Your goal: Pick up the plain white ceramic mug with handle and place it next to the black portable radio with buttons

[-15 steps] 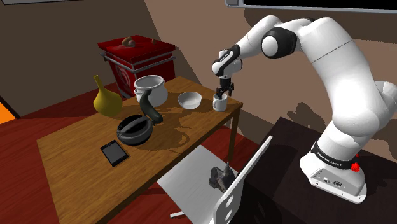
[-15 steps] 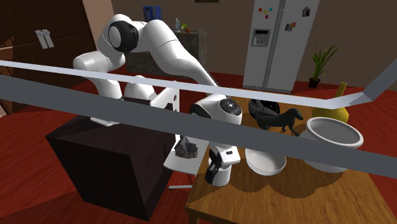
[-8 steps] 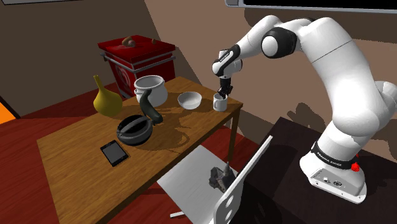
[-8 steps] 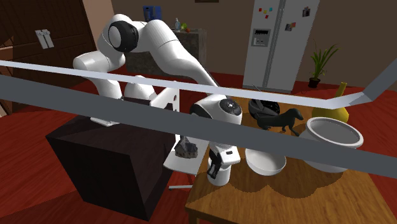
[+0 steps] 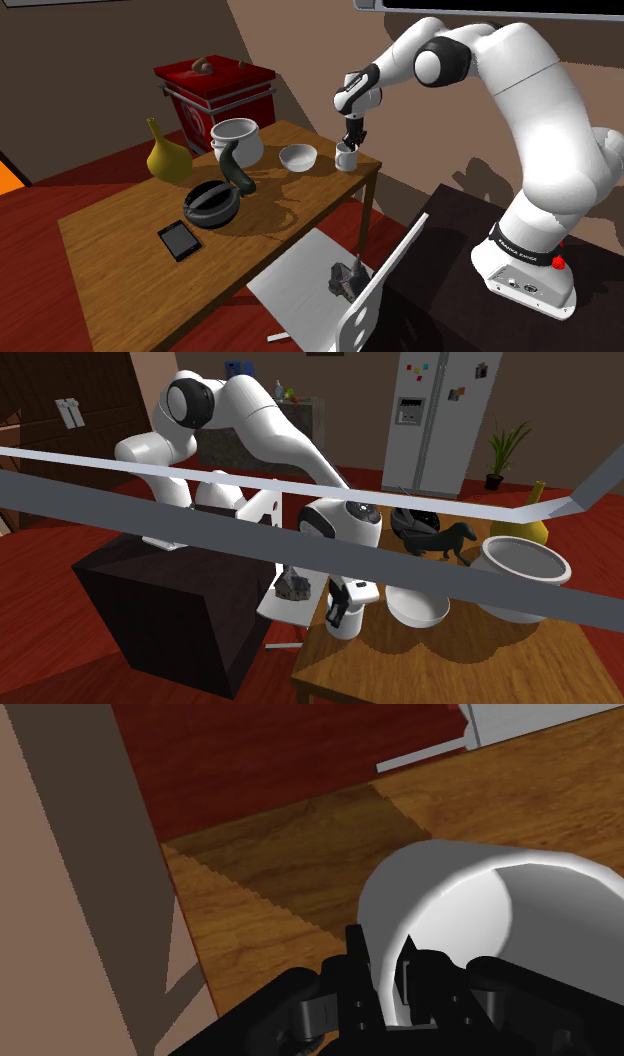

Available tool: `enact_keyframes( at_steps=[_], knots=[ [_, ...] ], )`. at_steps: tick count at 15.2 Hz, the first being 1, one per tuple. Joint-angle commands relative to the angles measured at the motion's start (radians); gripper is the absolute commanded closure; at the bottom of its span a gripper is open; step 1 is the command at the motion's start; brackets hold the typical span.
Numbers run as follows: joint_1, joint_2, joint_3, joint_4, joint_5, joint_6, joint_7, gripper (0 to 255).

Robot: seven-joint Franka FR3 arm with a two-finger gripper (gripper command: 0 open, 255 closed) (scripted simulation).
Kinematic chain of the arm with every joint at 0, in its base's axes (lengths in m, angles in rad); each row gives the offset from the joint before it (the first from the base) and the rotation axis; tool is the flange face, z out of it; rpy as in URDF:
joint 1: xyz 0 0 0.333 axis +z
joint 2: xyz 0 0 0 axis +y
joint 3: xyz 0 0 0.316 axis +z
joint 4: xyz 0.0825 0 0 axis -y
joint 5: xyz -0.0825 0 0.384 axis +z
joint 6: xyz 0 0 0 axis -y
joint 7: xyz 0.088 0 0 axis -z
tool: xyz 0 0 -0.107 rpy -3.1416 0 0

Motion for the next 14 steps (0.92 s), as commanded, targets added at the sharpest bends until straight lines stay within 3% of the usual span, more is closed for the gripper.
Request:
enact_keyframes(
  at_steps=[1, 14],
  knots=[
    [0.003, -0.019, -0.002, -0.005, -0.003, -0.014, 0.003, 255],
    [0.014, -0.133, -0.018, -0.012, -0.022, -0.12, 0.012, 255]
  ],
)
